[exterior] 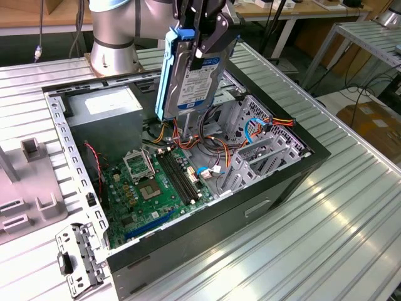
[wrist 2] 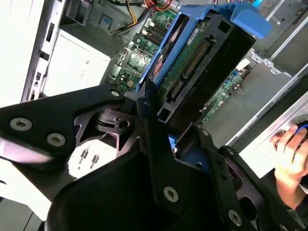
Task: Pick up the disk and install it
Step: 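Pick up the disk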
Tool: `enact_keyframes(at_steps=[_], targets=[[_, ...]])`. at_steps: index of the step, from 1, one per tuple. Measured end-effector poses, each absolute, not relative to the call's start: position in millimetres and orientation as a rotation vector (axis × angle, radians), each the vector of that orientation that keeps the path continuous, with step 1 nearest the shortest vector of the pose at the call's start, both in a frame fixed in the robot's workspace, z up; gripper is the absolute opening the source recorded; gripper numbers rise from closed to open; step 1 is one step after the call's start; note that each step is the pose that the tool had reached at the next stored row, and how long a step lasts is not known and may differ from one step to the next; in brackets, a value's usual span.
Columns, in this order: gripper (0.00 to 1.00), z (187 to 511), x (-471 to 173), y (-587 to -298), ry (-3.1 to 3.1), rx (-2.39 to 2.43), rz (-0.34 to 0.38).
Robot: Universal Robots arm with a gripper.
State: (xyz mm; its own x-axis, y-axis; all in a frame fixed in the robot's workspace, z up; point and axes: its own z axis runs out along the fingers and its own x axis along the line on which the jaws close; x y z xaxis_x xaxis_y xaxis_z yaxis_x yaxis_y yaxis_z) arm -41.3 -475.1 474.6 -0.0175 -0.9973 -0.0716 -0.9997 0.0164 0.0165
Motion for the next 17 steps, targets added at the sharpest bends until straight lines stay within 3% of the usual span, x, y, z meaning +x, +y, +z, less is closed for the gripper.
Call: enact_keyframes(at_steps=[3,4,17], targets=[[0.37,474.7,-41.3,-482.6,2.211,-2.174,0.096],[0.37,474.6,-41.3,-497.0,2.211,-2.174,0.096],[0.37,474.6,-41.3,-517.1,2.211,-2.174,0.096]])
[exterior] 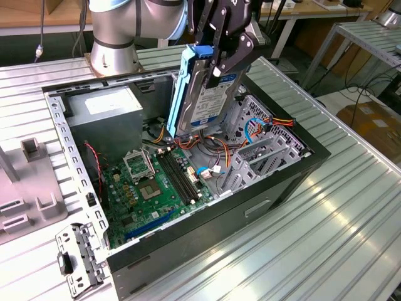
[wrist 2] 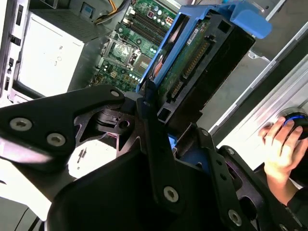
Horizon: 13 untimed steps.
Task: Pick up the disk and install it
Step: 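Pick up the disk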
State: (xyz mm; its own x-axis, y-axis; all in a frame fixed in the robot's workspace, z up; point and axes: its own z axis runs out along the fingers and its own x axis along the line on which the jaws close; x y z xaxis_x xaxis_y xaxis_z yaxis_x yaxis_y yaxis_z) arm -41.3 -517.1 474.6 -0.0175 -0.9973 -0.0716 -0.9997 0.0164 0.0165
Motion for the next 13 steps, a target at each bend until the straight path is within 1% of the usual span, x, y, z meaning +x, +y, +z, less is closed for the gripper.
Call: enact_keyframes(at_steps=[13], targets=[[0.37,474.6,-41.3,-538.5,2.211,-2.174,0.096]])
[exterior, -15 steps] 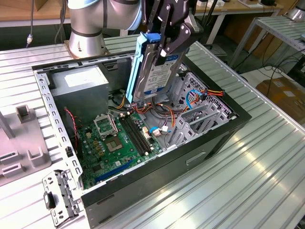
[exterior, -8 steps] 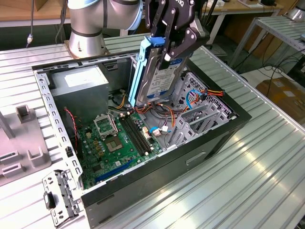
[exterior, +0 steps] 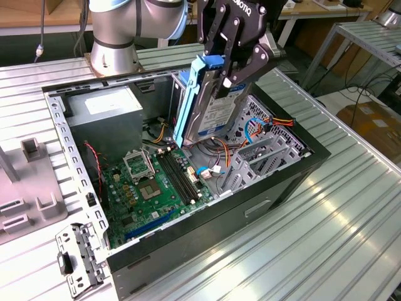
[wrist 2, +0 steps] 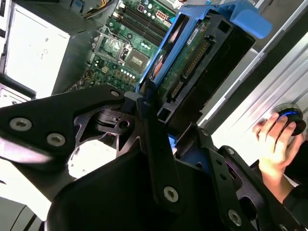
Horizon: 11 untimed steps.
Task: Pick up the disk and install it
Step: 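Pick up the disk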
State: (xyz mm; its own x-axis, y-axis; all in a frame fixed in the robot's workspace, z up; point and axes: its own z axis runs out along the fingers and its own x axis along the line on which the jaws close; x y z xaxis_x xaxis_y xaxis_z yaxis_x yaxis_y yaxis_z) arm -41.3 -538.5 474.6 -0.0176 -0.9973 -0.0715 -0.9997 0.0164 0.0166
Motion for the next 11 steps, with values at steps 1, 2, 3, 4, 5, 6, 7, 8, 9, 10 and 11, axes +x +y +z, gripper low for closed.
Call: enact_keyframes(at_steps=[1,2,3,4,5,6,7,8,9,10,11], targets=[[0.37,474.6,-41.3,-539.6,2.211,-2.174,0.096],[0.37,474.6,-41.3,-541.0,2.211,-2.174,0.096],[0.37,474.6,-41.3,-542.7,2.211,-2.174,0.096],[0.37,474.6,-41.3,-543.7,2.211,-2.174,0.096],[0.37,474.7,-41.3,-544.9,2.211,-2.174,0.096],[0.37,474.7,-41.3,-546.1,2.211,-2.174,0.096],[0.37,474.6,-41.3,-548.1,2.211,-2.174,0.096],[0.37,474.6,-41.3,-550.1,2.211,-2.174,0.096],[0.37,474.6,-41.3,-551.6,2.211,-2.174,0.096],[0.37,474.6,-41.3,-553.2,2.211,-2.174,0.096],[0.37,474.6,-41.3,-555.6,2.211,-2.174,0.096]])
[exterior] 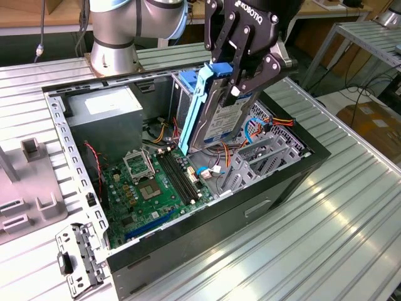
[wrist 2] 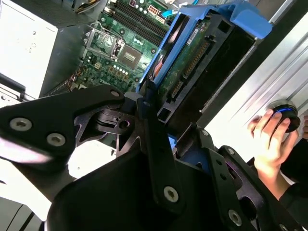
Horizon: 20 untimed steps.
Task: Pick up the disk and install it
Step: 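Pick up the disk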
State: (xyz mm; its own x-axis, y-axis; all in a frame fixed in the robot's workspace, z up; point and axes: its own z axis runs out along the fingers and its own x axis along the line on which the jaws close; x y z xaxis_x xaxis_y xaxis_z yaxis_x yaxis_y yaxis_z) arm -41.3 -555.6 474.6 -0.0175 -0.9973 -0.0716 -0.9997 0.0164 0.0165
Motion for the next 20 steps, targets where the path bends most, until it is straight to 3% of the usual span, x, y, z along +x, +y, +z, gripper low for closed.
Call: enact_keyframes(at_steps=[20], targets=[[0.37,474.5,-41.3,-591.5,2.211,-2.174,0.096]])
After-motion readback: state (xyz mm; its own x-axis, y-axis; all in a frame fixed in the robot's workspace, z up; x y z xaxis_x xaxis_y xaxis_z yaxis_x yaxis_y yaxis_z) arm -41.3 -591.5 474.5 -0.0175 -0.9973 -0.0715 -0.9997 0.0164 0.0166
